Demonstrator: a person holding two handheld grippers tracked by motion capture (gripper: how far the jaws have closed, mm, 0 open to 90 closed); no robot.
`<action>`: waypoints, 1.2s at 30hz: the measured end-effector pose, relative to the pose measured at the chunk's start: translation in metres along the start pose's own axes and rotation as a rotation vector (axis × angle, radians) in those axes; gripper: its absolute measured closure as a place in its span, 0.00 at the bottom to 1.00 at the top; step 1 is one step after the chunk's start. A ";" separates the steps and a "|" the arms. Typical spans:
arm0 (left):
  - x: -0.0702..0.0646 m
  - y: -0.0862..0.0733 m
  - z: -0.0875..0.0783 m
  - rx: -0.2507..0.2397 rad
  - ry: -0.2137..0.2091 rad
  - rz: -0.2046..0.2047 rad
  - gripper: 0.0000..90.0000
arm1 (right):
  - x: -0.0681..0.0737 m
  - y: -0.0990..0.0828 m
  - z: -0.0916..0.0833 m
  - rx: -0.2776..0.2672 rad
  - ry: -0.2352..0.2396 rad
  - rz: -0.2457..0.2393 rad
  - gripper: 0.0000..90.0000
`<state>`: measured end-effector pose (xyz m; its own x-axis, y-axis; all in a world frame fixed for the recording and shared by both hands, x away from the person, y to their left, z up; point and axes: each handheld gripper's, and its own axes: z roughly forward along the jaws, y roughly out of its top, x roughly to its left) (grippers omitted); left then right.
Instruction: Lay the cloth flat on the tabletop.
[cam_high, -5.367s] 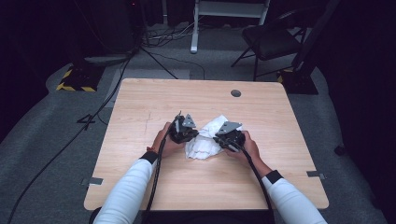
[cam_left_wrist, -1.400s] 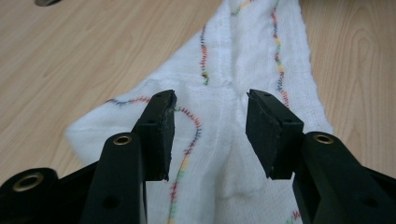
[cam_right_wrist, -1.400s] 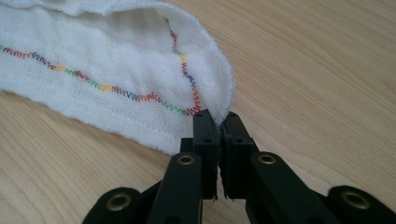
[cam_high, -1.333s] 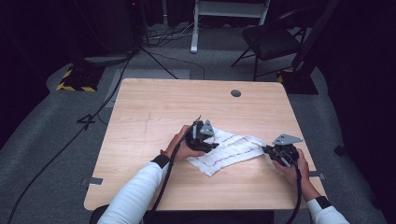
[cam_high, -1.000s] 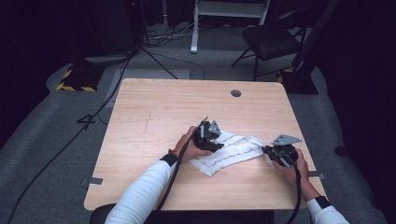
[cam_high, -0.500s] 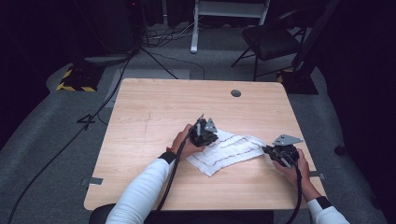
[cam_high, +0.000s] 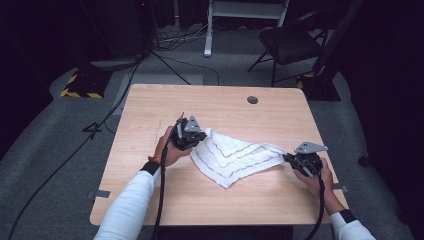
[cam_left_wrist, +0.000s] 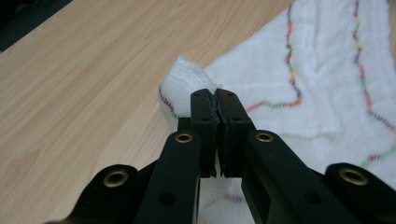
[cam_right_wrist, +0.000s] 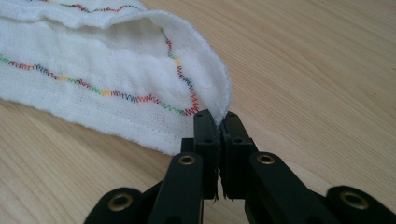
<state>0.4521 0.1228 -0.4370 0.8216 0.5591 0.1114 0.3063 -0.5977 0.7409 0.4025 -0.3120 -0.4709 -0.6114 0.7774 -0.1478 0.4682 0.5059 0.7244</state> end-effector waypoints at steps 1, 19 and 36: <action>0.000 0.000 0.000 0.000 0.000 0.000 0.96 | -0.001 0.001 0.001 0.004 -0.004 -0.003 0.97; 0.000 -0.061 -0.030 0.088 -0.014 -0.049 0.95 | -0.023 0.020 0.039 0.024 -0.126 0.006 0.87; -0.044 -0.015 0.008 0.012 -0.163 0.075 0.40 | 0.020 0.035 0.014 -0.124 0.105 -0.056 0.69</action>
<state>0.4149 0.1024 -0.4578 0.9090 0.4129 0.0568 0.2462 -0.6419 0.7262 0.4155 -0.2737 -0.4576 -0.7008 0.7026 -0.1236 0.3532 0.4922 0.7956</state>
